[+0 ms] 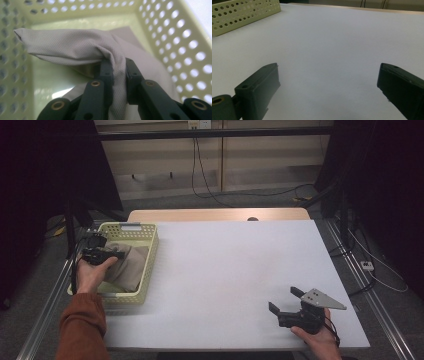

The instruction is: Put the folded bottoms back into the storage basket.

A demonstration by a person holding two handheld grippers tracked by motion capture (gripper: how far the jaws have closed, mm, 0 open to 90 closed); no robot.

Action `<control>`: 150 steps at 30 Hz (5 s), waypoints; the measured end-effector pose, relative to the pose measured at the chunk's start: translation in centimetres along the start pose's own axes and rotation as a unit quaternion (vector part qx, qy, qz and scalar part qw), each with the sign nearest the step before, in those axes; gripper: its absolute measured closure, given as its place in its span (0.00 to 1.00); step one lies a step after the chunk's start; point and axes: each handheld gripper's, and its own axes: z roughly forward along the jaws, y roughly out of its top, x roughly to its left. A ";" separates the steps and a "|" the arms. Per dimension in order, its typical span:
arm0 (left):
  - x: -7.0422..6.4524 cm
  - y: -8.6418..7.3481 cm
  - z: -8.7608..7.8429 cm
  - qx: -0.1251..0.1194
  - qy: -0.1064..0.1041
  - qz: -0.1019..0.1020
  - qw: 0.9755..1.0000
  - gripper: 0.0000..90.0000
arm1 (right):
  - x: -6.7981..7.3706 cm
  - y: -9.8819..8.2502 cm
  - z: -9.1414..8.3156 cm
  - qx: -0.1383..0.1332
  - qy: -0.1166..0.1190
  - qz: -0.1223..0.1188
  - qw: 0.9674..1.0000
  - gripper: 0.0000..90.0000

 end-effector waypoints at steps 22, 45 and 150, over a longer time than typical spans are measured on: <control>2.1 -1.4 -1.1 0.116 0.040 -0.026 0.992 0.87 | 0.0 0.0 0.0 0.001 -0.001 0.004 1.000 0.04; 0.1 0.2 1.3 0.039 0.053 0.003 0.998 0.78 | -0.1 -0.1 0.0 0.003 0.001 0.002 1.000 0.04; 0.8 -0.8 2.4 0.175 0.037 -0.002 0.984 1.00 | -0.2 -0.1 0.2 0.012 0.002 0.005 1.000 0.04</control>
